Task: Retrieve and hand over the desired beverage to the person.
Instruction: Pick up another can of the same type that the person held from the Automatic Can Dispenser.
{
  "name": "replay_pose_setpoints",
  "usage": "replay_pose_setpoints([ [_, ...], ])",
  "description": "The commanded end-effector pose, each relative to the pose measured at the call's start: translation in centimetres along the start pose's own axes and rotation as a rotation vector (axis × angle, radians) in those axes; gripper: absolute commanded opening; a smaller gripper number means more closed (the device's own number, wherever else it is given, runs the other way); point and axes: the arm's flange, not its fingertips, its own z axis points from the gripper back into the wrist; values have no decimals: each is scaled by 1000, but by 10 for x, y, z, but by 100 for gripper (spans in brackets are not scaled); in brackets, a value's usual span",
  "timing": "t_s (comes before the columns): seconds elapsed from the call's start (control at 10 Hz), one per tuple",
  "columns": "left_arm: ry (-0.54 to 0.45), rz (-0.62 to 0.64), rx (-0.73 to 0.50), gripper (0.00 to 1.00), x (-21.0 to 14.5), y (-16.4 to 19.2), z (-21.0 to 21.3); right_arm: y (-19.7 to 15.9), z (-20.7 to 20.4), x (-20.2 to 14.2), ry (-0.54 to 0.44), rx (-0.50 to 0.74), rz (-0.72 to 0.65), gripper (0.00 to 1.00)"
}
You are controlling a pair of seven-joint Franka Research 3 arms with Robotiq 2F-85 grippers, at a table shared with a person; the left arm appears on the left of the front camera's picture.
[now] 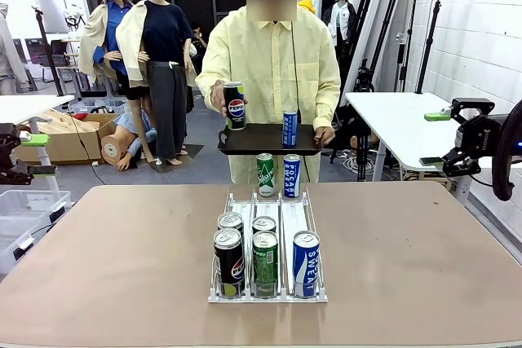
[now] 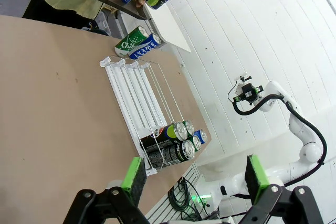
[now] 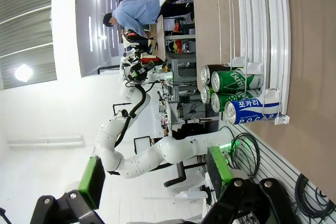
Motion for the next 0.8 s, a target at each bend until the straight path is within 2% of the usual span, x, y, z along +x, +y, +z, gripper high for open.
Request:
replay_pose_setpoints([
  [0.0,-13,3,-14,100,0,-2,1,1,-1,0,-6,-12,0,100],
  [0.7,-13,3,-14,100,0,-2,1,1,-1,0,-6,-12,0,100],
])
